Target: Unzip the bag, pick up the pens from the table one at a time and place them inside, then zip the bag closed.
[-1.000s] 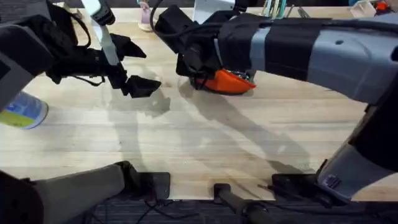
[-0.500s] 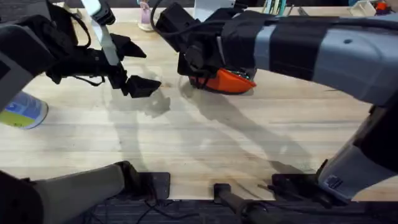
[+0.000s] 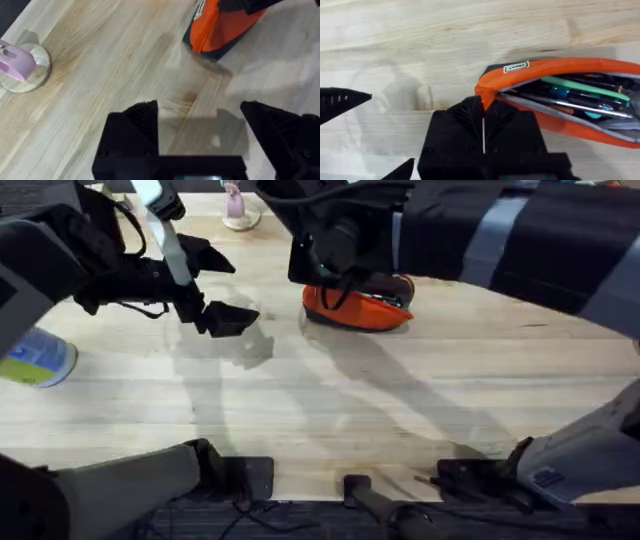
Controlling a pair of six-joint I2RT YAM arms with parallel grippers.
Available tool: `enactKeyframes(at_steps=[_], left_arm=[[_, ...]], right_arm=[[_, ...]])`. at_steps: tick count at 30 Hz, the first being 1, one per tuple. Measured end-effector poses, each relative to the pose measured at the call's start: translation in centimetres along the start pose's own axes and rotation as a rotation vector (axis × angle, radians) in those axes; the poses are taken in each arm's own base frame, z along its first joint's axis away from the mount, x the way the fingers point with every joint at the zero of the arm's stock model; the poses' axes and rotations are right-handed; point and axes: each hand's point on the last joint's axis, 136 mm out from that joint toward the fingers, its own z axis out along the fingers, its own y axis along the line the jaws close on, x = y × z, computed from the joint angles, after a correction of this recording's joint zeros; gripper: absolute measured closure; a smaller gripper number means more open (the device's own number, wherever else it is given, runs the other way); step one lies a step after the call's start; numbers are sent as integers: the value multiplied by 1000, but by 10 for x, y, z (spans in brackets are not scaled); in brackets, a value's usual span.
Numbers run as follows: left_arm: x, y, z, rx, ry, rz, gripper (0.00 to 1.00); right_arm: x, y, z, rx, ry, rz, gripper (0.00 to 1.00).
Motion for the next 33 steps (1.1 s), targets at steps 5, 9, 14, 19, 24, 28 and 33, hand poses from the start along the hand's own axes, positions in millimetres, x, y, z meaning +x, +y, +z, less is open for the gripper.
enactKeyframes(at_steps=[5,9,14,19,24,28,33], left_arm=[[0,0,0,0,0,0,7],[0,0,0,0,0,0,7],[-1,2,0,-7,-2,8,8],[-1,2,0,-8,-3,9,8],[-2,5,0,-16,-5,18,8],[-2,6,0,-22,-7,25,8],[-5,13,0,-47,-16,57,9]], right_arm=[[0,0,0,1,2,-18,970],[0,-1,0,2,1,-21,970],[0,-1,0,1,1,-21,970],[0,-1,0,1,1,-24,970],[0,-1,0,1,1,-24,970],[0,-1,0,1,1,-24,970],[0,-1,0,1,1,-24,970]])
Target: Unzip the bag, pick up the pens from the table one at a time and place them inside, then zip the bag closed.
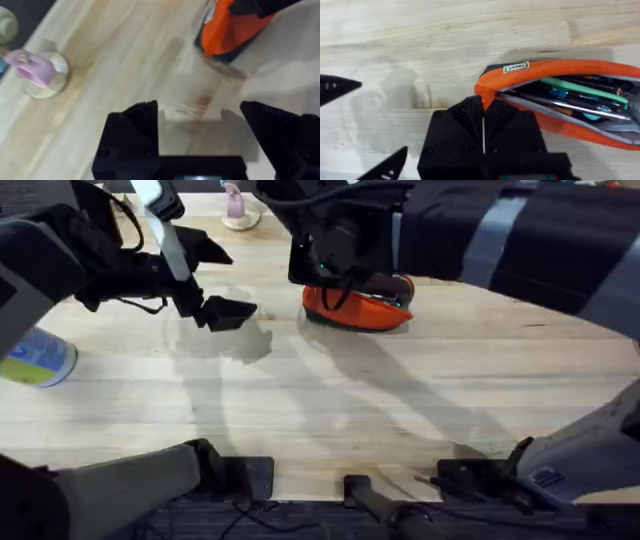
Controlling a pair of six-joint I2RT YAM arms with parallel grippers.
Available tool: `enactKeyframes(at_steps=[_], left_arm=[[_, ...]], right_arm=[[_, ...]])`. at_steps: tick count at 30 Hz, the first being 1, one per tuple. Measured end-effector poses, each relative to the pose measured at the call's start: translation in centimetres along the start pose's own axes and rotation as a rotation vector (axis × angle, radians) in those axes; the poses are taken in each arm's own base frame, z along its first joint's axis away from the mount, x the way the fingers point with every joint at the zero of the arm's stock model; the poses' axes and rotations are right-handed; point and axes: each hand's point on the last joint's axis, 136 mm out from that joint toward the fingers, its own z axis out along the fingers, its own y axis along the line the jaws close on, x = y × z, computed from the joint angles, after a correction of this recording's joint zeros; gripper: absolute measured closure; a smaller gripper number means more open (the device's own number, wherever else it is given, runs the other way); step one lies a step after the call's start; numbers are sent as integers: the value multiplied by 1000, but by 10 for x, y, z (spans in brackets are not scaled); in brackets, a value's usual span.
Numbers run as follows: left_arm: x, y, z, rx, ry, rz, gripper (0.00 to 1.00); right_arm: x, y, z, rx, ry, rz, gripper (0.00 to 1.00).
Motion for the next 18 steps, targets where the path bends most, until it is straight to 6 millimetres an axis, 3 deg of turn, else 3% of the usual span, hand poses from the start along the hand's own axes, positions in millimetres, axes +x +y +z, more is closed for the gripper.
enactKeyframes(at_steps=[9,18], left_arm=[[-9,25,3,-74,-51,98,8],[4,25,37,44,-176,20,8]], right_arm=[[-1,1,0,-5,-4,2,971],[-1,1,0,-5,-4,2,971]])
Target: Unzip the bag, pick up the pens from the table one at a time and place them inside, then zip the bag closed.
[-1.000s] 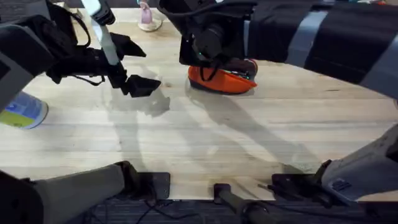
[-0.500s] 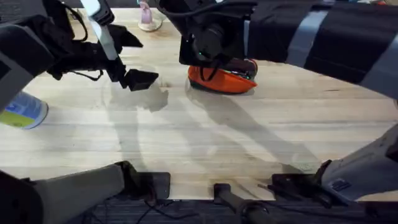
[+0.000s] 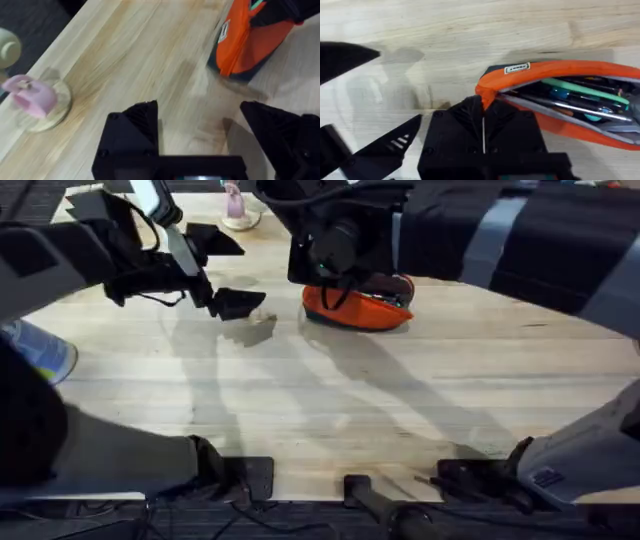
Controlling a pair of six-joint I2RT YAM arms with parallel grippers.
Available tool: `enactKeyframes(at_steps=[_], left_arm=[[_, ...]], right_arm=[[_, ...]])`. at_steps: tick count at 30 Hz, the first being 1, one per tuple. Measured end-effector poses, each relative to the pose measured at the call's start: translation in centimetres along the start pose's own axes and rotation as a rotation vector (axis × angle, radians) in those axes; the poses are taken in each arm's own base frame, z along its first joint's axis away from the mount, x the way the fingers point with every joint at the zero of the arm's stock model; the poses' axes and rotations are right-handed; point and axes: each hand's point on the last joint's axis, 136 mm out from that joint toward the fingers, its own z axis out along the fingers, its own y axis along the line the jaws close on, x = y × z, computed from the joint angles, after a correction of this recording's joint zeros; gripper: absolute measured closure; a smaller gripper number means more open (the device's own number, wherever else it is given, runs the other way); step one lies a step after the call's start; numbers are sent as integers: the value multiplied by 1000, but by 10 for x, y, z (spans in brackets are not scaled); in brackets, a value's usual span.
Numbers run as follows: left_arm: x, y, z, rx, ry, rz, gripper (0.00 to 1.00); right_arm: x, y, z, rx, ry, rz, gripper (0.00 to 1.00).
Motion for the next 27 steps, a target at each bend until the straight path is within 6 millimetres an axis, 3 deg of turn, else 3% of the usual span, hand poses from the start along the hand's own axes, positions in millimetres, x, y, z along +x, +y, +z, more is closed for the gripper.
enactKeyframes(at_steps=[11,19,27], left_arm=[[8,-9,38,154,-296,-77,8],[-5,-34,64,280,-403,-74,8],[-20,-66,90,392,-391,-41,8]], right_arm=[[0,0,0,-1,-1,0,971],[0,0,0,-1,-1,1,971],[0,0,0,-1,-1,1,971]])
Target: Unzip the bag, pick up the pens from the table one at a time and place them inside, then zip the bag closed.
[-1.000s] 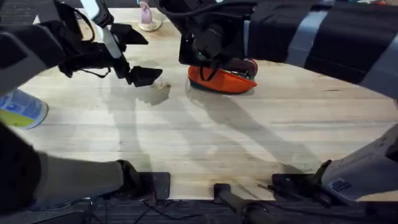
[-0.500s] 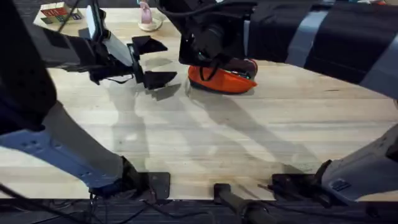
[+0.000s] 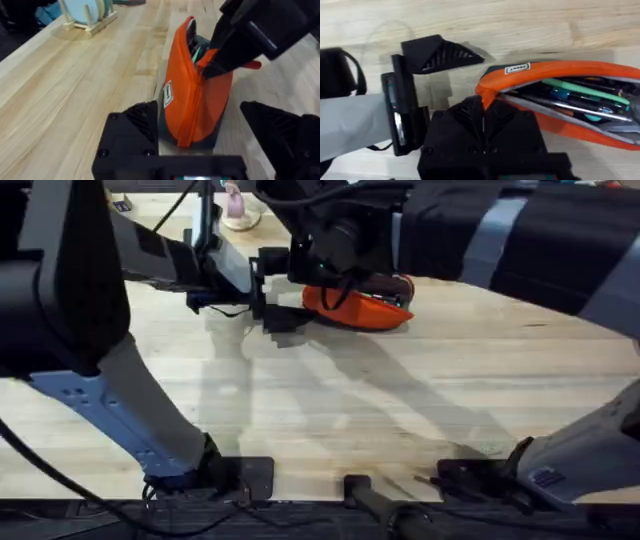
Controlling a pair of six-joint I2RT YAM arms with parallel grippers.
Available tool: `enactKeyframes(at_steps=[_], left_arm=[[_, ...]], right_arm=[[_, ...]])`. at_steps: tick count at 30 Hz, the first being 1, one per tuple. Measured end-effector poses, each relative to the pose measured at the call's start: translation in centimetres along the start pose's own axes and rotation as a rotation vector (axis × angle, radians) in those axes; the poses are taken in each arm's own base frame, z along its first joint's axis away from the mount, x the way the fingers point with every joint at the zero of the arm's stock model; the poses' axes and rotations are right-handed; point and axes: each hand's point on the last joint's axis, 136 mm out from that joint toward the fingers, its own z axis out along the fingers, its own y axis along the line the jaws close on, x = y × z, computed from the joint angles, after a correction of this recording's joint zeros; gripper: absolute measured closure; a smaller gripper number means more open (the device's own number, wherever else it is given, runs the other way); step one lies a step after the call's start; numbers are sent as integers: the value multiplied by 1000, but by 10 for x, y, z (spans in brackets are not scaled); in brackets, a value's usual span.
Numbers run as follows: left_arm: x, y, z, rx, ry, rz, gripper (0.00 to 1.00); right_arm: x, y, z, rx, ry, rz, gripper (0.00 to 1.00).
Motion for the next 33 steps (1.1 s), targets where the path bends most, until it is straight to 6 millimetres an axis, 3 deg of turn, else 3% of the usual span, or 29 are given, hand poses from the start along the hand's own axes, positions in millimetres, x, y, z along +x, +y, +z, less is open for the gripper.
enactKeyframes(at_steps=[11,16,21,25,33], left_arm=[[1,-10,33,72,45,98,8],[0,-9,38,78,46,114,5],[2,-8,37,71,57,101,159],[2,-8,37,71,58,97,201],[2,-6,36,65,59,82,699]], right_arm=[[0,0,0,0,0,0,971],[0,0,0,0,0,0,971],[0,0,0,0,0,0,971],[0,0,0,0,0,0,971],[0,0,0,-1,2,-1,971]])
